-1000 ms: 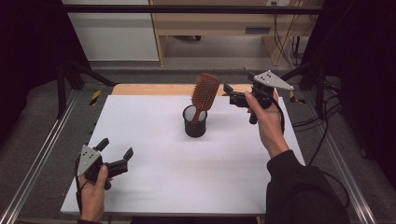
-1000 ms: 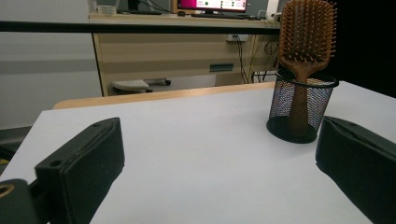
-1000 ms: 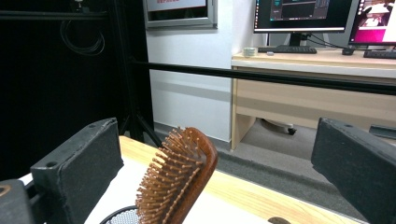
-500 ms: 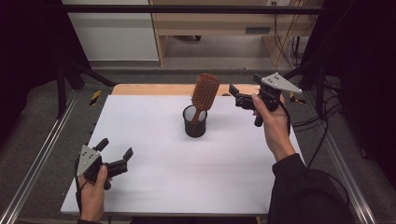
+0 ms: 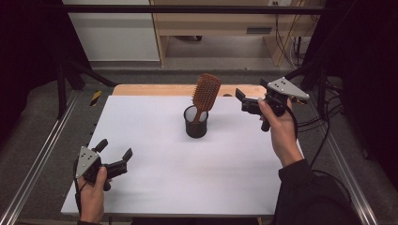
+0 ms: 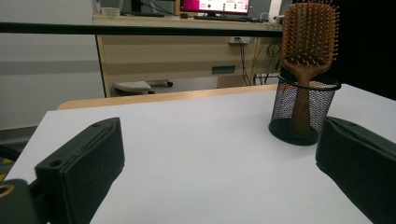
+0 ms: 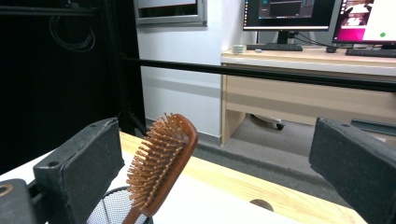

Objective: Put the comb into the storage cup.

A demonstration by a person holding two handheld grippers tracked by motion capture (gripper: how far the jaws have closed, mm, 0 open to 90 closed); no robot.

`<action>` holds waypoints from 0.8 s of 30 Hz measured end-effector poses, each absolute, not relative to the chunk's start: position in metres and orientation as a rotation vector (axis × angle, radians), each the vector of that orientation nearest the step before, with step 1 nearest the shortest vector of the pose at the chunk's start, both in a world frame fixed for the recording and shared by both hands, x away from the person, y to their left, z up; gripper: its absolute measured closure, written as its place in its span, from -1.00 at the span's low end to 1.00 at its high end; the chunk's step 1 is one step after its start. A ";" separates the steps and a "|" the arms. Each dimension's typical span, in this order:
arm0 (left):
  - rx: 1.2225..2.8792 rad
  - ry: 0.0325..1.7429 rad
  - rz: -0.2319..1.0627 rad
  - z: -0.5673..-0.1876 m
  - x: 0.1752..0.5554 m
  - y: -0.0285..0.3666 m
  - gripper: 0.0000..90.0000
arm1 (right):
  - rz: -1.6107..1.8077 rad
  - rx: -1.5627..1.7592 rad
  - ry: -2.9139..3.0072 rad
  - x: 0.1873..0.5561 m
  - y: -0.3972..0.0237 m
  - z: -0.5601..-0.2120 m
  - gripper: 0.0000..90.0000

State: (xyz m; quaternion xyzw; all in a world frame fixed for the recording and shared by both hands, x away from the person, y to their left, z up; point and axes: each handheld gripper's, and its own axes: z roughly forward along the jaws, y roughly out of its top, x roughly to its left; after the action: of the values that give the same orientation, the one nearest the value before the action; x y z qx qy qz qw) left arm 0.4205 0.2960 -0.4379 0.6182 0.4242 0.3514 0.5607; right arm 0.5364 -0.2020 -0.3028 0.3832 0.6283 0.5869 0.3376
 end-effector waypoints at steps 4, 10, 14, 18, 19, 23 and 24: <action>1.423 1.003 0.828 -0.434 0.416 0.301 -0.97 | 1.524 0.999 1.616 0.531 -0.207 -0.304 -0.94; 1.403 1.017 0.829 -0.433 0.412 0.304 -0.97 | 1.514 0.994 1.597 0.524 -0.217 -0.306 -0.95; 1.398 1.010 0.833 -0.431 0.408 0.308 -0.97 | 1.509 0.991 1.598 0.518 -0.222 -0.309 -0.96; 1.390 1.013 0.833 -0.431 0.407 0.311 -0.97 | 1.501 0.979 1.593 0.514 -0.226 -0.313 -0.96; 1.384 1.015 0.835 -0.430 0.407 0.312 -0.97 | 1.497 0.977 1.589 0.512 -0.229 -0.315 -0.96; 1.379 1.019 0.849 -0.430 0.406 0.317 -0.97 | 1.508 0.993 1.573 0.505 -0.236 -0.322 -0.96; 1.374 1.024 0.849 -0.430 0.407 0.319 -0.97 | 1.506 0.992 1.572 0.504 -0.238 -0.324 -0.96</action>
State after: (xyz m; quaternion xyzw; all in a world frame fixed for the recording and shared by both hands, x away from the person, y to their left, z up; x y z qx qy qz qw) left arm 0.4065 0.3190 -0.4298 0.5869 0.4373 0.3629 0.5767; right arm 0.5036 -0.2381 -0.3236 0.3859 0.6117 0.5857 0.3659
